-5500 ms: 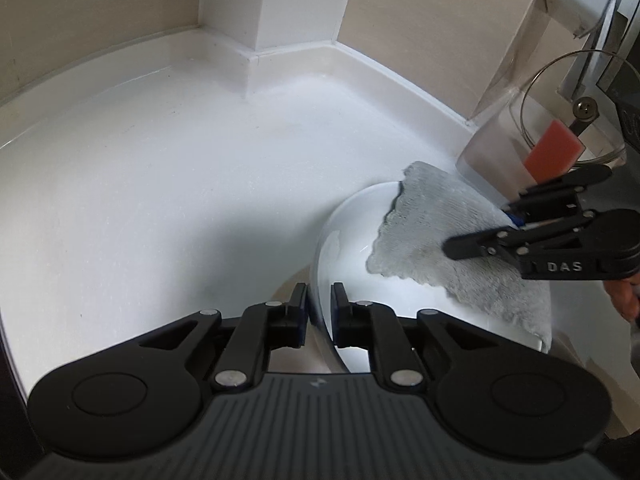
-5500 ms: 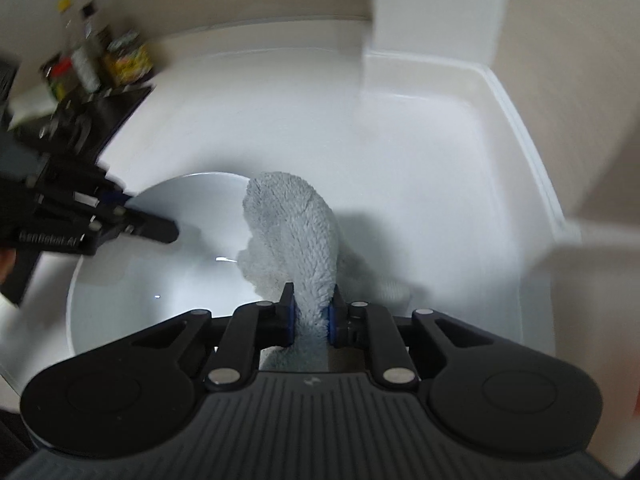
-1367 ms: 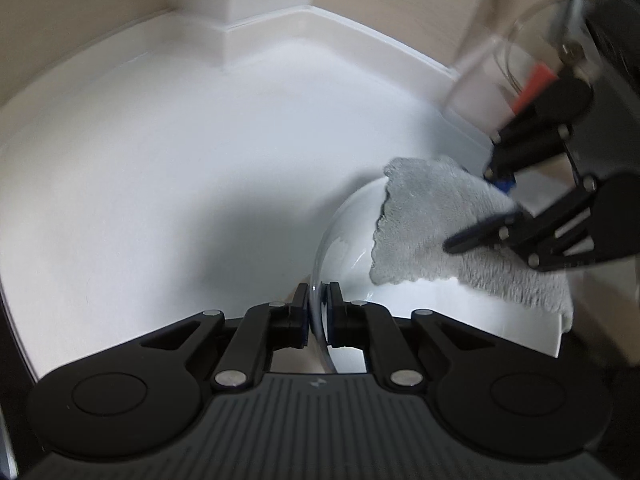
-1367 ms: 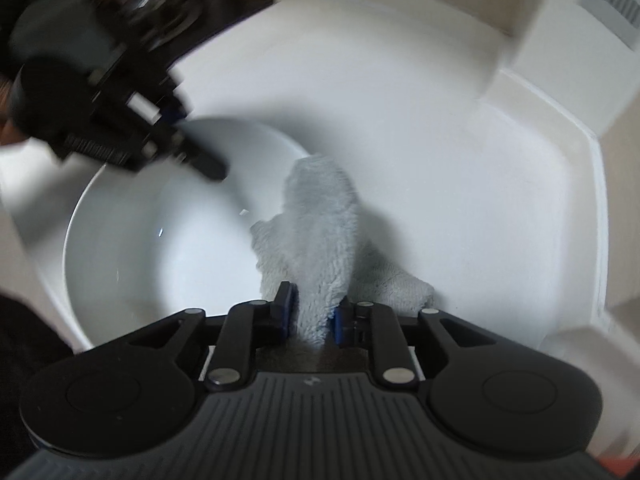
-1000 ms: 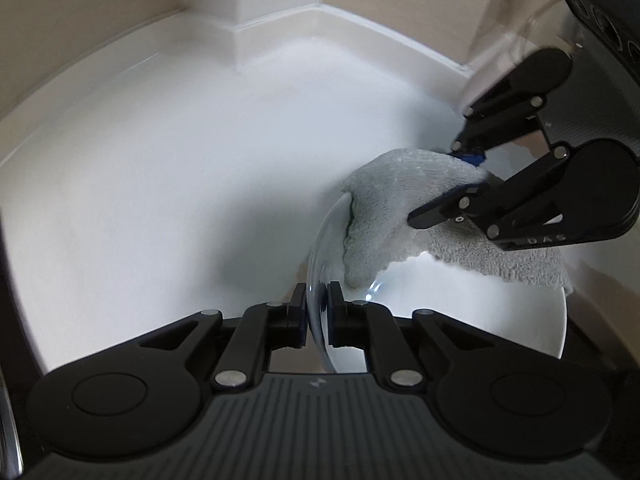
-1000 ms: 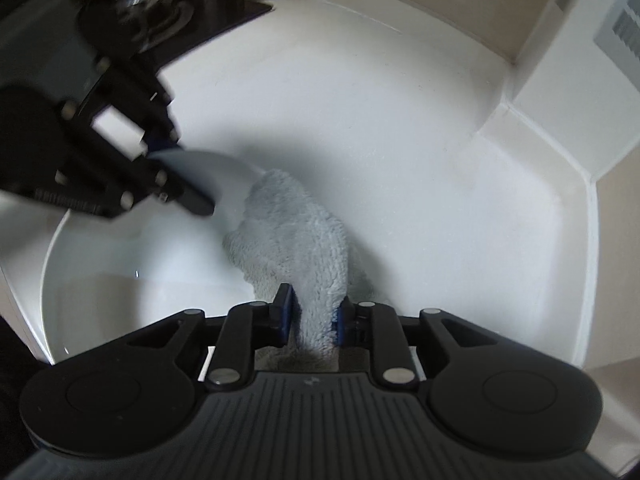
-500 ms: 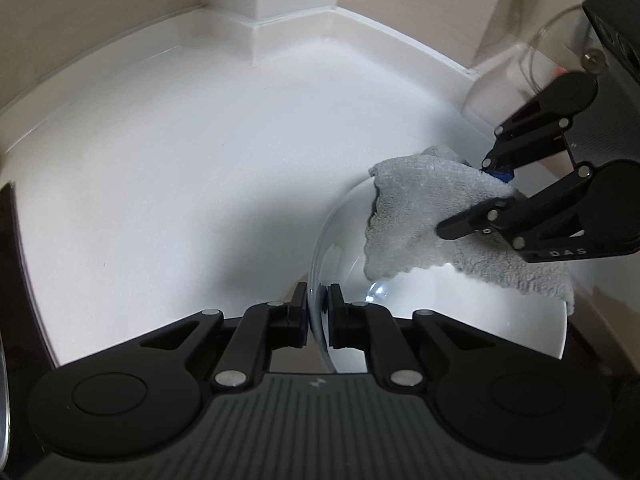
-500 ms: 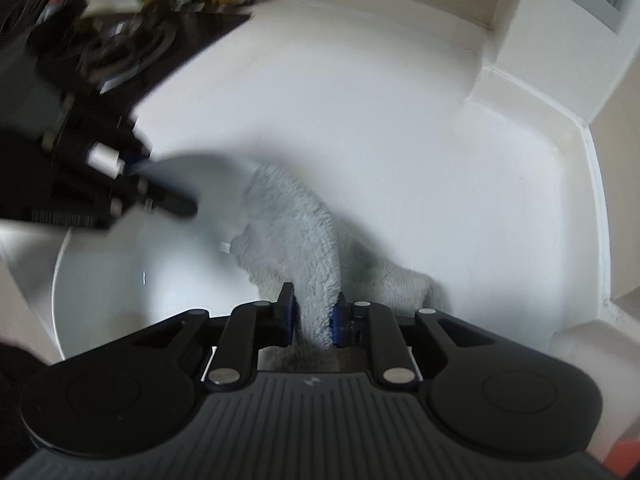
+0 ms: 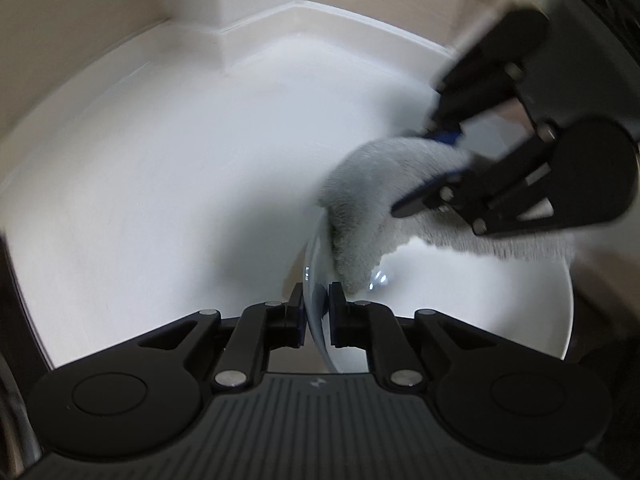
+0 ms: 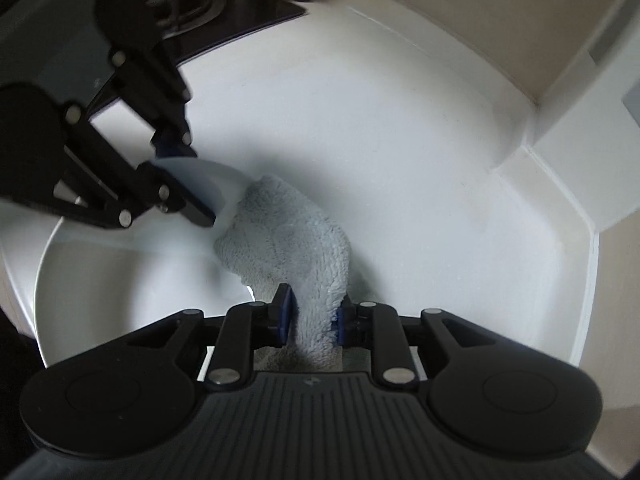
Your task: Clean bowl
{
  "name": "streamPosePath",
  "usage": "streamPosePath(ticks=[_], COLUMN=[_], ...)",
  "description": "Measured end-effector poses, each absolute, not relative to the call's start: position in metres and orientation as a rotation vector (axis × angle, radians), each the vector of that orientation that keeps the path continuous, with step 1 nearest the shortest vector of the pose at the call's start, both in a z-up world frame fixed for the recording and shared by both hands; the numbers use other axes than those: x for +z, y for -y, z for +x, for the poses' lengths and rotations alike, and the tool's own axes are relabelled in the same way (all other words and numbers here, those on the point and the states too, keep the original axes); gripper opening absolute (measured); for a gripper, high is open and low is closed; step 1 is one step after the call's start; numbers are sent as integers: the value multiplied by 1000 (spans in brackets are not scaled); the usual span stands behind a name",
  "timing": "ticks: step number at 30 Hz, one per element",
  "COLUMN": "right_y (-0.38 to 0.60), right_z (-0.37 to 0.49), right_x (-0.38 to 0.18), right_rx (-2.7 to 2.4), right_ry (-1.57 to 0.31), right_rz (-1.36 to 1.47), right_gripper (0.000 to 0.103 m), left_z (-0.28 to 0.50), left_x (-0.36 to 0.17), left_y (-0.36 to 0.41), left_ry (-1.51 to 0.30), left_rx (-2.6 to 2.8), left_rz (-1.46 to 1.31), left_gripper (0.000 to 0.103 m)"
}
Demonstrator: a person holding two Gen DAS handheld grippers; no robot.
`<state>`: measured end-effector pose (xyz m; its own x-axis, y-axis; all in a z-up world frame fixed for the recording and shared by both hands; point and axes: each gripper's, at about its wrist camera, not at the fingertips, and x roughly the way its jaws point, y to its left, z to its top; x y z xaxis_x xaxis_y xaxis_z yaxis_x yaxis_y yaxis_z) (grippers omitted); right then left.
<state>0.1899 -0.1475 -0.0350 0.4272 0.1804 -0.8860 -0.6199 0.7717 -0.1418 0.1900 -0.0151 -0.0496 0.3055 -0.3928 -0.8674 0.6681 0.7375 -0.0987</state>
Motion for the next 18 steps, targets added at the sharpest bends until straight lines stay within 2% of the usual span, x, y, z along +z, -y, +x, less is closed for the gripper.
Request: streamPosePath(ticks=[8,18], right_y=[169,163], right_z=[178,173], right_x=[-36,-34], right_rx=[430,540], right_ry=[-1043,-1120], right_rz=[-298,-513], right_gripper=[14,17], left_z=[181,191], left_x=[-53,-50], left_y=[-3,19], left_ry=[-1010,-946], left_rx=[-669,-848], left_rz=[188,449], left_gripper=[8,8])
